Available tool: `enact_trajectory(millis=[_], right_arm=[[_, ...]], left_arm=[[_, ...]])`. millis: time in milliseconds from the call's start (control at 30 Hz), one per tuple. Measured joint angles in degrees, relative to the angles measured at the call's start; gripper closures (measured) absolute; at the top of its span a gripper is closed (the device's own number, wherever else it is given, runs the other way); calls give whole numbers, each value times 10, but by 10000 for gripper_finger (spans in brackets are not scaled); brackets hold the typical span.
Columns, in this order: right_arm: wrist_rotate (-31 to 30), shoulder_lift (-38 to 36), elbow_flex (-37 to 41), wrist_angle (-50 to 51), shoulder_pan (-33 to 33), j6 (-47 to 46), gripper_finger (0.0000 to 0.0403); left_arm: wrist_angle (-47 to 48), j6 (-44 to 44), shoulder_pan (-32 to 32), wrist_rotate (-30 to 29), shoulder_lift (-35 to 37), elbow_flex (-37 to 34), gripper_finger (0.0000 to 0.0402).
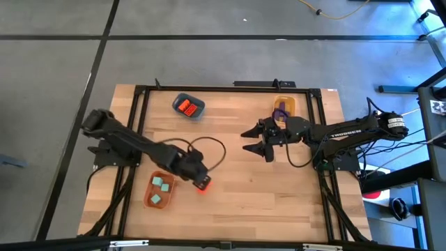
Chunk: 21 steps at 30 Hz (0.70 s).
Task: Sort & place blocks by color
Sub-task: Put the orange game piece into the blue bin
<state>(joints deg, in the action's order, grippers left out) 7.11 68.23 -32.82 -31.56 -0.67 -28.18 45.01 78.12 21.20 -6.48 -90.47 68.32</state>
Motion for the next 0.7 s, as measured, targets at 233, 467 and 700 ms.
enact_trajectory(millis=[233, 467, 700], right_arm=[[0, 0, 0, 8, 0, 1, 71], [0, 0, 0, 7, 0, 2, 71], [0, 0, 0, 8, 0, 2, 71]], left_arm=[[36, 25, 21, -51, -121, 91, 172], [30, 38, 30, -46, -181, 115, 172], [20, 53, 30, -37, -212, 115, 172]])
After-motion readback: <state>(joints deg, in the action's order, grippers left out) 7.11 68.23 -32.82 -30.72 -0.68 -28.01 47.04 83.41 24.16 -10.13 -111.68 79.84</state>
